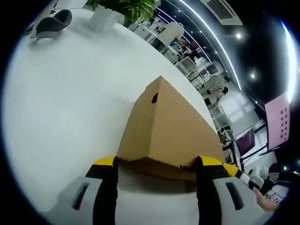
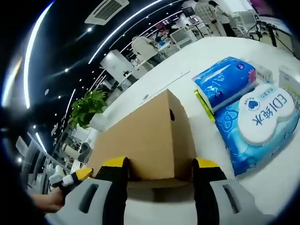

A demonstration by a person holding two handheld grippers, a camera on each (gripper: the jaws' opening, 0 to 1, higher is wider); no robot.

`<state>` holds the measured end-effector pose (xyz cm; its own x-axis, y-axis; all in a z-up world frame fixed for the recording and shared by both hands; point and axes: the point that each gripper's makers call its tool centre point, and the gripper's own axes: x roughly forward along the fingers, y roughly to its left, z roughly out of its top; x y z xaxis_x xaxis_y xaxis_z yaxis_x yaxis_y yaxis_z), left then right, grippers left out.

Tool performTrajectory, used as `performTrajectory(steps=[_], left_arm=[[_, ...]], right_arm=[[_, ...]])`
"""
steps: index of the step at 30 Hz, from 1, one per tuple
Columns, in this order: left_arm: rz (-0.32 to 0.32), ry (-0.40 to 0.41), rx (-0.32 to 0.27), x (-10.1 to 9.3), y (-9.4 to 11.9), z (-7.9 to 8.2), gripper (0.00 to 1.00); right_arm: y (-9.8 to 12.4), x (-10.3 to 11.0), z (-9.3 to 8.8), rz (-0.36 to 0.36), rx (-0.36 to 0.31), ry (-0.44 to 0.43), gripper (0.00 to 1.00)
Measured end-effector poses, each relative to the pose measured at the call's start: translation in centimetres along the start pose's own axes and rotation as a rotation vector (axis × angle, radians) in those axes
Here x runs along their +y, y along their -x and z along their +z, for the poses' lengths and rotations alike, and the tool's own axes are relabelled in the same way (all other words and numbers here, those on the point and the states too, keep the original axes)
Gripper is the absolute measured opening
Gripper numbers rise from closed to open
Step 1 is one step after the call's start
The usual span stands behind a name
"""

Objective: Operate the shoe box by opening the lid, removing the specified soft item, and placing it in the target area until the item is outside and the box remains undamaged.

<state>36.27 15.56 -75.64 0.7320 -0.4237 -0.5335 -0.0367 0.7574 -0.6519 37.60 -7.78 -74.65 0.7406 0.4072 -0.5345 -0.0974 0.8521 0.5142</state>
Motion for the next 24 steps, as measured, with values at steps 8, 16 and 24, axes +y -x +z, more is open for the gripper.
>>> performTrajectory(steps=[8, 16, 24], left_arm=[[-0.048, -0.211, -0.017, -1.8, 0.8, 1.3, 0.72], [-0.042, -0.555, 0.018, -2.2, 0.9, 0.6, 0.85], [-0.020, -0.626, 0.036, -1.7, 0.6, 0.1, 0.77]], right_arm=[[1.2, 1.1, 1.5, 0.037, -0.014, 0.255, 0.61], [1.7, 2.0, 1.1, 0.047, 0.027, 0.575, 0.66], [1.3, 1.6, -0.2, 0.019, 0.069, 0.668, 0.66]])
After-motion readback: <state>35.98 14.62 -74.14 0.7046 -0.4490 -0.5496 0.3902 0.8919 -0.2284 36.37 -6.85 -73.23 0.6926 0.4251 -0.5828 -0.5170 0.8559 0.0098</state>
